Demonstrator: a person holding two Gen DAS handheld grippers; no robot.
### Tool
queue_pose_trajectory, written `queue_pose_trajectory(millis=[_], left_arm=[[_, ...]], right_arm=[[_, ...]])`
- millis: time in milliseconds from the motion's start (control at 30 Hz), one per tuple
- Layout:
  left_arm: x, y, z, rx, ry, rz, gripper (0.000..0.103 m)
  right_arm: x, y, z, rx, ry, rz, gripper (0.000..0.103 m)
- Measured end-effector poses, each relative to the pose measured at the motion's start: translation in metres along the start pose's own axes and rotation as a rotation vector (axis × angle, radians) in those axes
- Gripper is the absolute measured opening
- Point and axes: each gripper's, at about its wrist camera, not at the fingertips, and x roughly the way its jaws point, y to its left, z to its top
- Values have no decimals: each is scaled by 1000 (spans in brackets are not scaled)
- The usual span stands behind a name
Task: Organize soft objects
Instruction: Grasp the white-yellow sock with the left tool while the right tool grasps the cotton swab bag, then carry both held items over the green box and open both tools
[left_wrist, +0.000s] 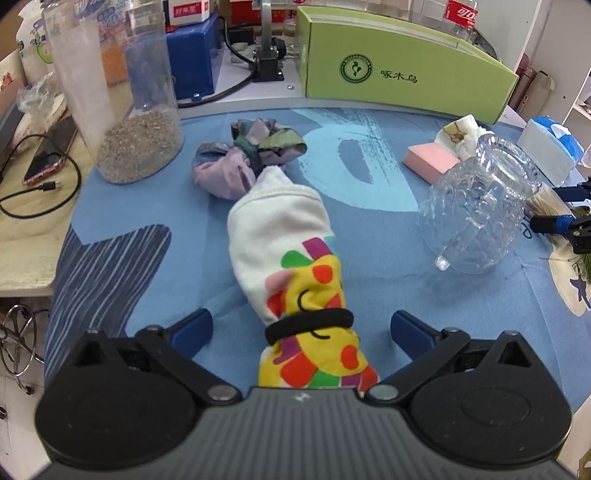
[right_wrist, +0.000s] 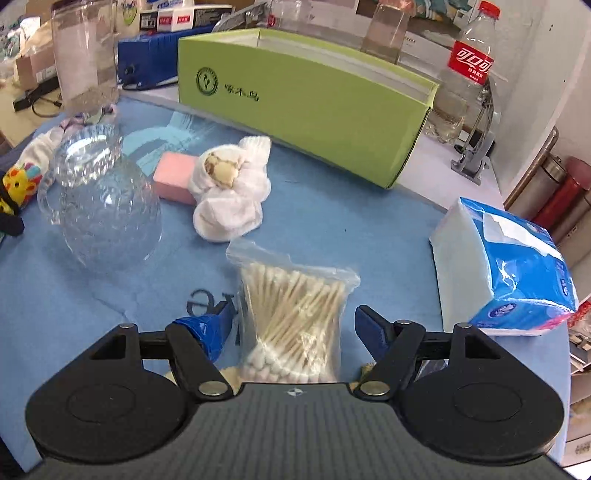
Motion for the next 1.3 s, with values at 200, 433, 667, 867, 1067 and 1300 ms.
queue_pose_trajectory(millis=[200,433,667,867,1067,1300], left_arm=[[-1,4,0,3,-28,9,94],[-15,11,-3,-39,-51,-13,49],[-53,14,4,-73,-136,-48,33],[-85,9,65,-40,-248,-112,33],[-70,-24,177,-5,-348,-191,33],[-7,-65,282,12,-325,-179,33]], right_arm=[[2,-17,-14,144,-25,62,62],[-1,-13,-12,159,-15,58,61],[-20,-6,-17,127,-100,93,24],[-71,-24,5,185,-250,127,24],[-82,-59,80,231,-417,106,25],[-21,-87,170,276,-422,73,25]])
